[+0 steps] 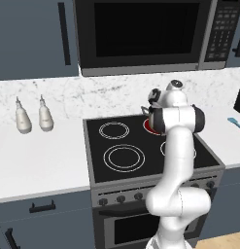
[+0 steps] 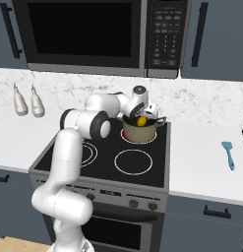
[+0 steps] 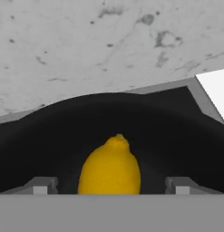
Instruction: Put the avocado and lemon in the pot. Retrieve the spatula and lightly stir the vegetables in the pot.
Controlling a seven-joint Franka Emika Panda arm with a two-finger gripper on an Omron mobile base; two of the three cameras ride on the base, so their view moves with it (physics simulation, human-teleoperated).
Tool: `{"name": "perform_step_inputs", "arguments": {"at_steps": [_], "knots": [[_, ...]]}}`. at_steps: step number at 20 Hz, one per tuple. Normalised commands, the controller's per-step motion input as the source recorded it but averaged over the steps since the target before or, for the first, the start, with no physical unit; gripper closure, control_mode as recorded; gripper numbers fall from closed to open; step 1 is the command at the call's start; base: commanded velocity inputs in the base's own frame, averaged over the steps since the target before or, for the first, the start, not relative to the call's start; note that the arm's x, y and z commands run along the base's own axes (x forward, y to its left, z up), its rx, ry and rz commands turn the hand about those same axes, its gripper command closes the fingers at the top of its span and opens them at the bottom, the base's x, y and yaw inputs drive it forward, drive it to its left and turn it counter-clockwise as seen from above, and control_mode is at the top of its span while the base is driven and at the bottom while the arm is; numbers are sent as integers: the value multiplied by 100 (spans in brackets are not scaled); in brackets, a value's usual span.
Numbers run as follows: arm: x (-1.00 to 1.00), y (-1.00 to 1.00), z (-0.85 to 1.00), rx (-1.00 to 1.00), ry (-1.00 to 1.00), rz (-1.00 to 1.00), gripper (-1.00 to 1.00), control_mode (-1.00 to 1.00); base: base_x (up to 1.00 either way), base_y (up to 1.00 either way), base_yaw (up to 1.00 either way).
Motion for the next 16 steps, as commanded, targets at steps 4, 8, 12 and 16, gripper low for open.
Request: {"name": "perform_step_inputs", "arguments": {"at_steps": [4, 8, 12, 16], "knots": [[-4, 0, 0, 0, -1, 0, -100, -100, 0, 0, 0], [-49, 0, 6, 0, -11, 0, -100, -100, 0, 0, 0], [-78, 0, 8, 0, -12, 0, -100, -100, 0, 0, 0], [-84, 0, 22, 0, -4, 0, -100, -100, 0, 0, 0]]}}
